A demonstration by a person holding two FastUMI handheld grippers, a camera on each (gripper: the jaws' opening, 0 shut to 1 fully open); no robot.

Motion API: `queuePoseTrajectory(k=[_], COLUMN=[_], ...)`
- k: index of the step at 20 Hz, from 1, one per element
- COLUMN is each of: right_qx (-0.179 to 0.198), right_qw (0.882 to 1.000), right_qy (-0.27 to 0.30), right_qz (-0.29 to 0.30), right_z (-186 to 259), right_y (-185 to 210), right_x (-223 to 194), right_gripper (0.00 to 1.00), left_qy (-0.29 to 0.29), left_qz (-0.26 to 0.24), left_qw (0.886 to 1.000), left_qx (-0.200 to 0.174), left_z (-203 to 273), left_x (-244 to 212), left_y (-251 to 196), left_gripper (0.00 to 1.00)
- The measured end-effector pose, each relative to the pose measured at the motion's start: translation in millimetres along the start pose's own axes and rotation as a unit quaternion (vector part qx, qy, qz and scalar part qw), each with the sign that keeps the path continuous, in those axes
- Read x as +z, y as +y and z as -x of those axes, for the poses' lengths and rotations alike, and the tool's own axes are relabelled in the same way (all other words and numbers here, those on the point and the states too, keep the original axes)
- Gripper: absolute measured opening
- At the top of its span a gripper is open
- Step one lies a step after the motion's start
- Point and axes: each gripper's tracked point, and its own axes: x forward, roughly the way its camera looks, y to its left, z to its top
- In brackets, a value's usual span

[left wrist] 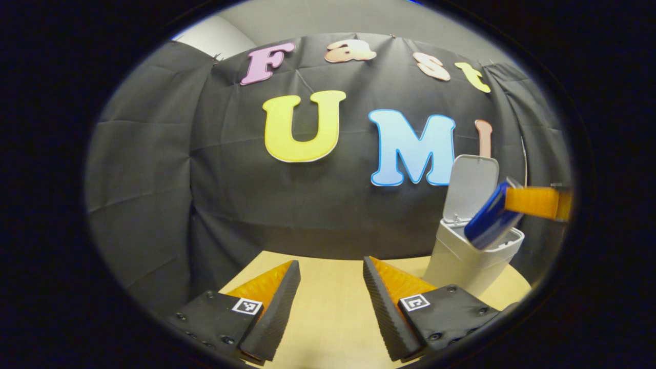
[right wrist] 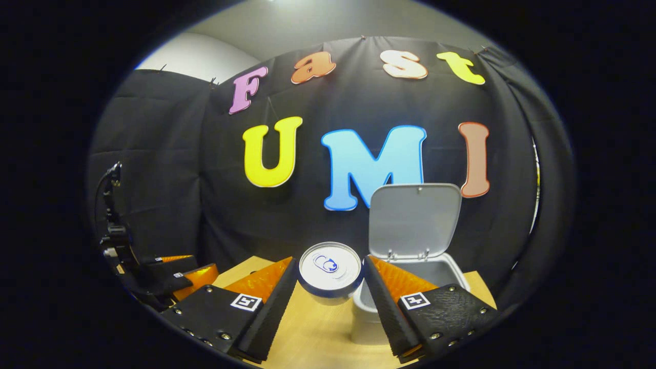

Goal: Press the lid of the desktop garbage bin to open it, pick up the crumpled paper on the desktop and throw it into the bin, then pick up the pop can on the desktop and drop it into the bin, and finally close the garbage bin lid.

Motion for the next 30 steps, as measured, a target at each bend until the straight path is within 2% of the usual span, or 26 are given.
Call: queuePoseTrajectory(k=[1,3,6,9,12,14,18,21,22,25,26,28,29,30], right_qx=[-0.014,-0.041,-0.077,-0.103,-0.125,-0.137,-0.151,-0.152,-0.154,-0.157,-0.155,-0.153,-0.152,-0.150], right_qw=[1.000,0.999,0.997,0.993,0.989,0.985,0.980,0.979,0.980,0.981,0.982,0.983,0.984,0.985], right_qy=[-0.006,-0.006,0.011,0.046,0.082,0.103,0.125,0.124,0.122,0.107,0.099,0.085,0.078,0.071], right_qz=[0.006,0.013,0.016,0.020,0.010,-0.002,-0.037,-0.045,-0.044,-0.047,-0.048,-0.046,-0.044,-0.042], right_z=[-3,-10,-18,-25,-28,-30,-29,-27,-26,-23,-25,-27,-29,-32], right_y=[-12,-37,-71,-101,-126,-139,-152,-153,-154,-153,-152,-151,-150,-149], right_x=[5,4,-10,-40,-73,-92,-115,-114,-112,-96,-88,-72,-63,-56], right_gripper=[0.83,0.83,0.80,0.83,0.83,0.83,0.84,0.85,0.85,0.85,0.85,0.85,0.85,0.85], left_qy=[-0.001,-0.001,0.003,0.008,0.013,0.016,0.022,0.022,0.022,0.021,0.021,0.021,0.020,0.018], left_qz=[0.000,0.001,0.003,0.001,-0.008,-0.011,-0.011,-0.013,-0.014,-0.016,-0.015,-0.011,-0.008,-0.006], left_qw=[1.000,1.000,1.000,1.000,1.000,1.000,0.999,0.999,0.999,1.000,1.000,1.000,1.000,1.000], left_qx=[0.000,0.002,0.008,0.015,0.021,0.023,0.024,0.021,0.019,0.011,0.009,0.004,0.003,0.002], left_z=[1,1,0,-1,-2,-1,-2,-4,-4,-7,-7,-8,-10,-11], left_x=[1,1,-2,-6,-6,-7,-9,-8,-8,-5,-5,-4,-2,0], left_y=[1,3,8,15,19,19,19,17,15,9,7,4,4,3], left_gripper=[0.87,0.83,0.83,0.83,0.83,0.87,0.87,0.83,0.78,0.78,0.82,0.82,0.87,0.87])
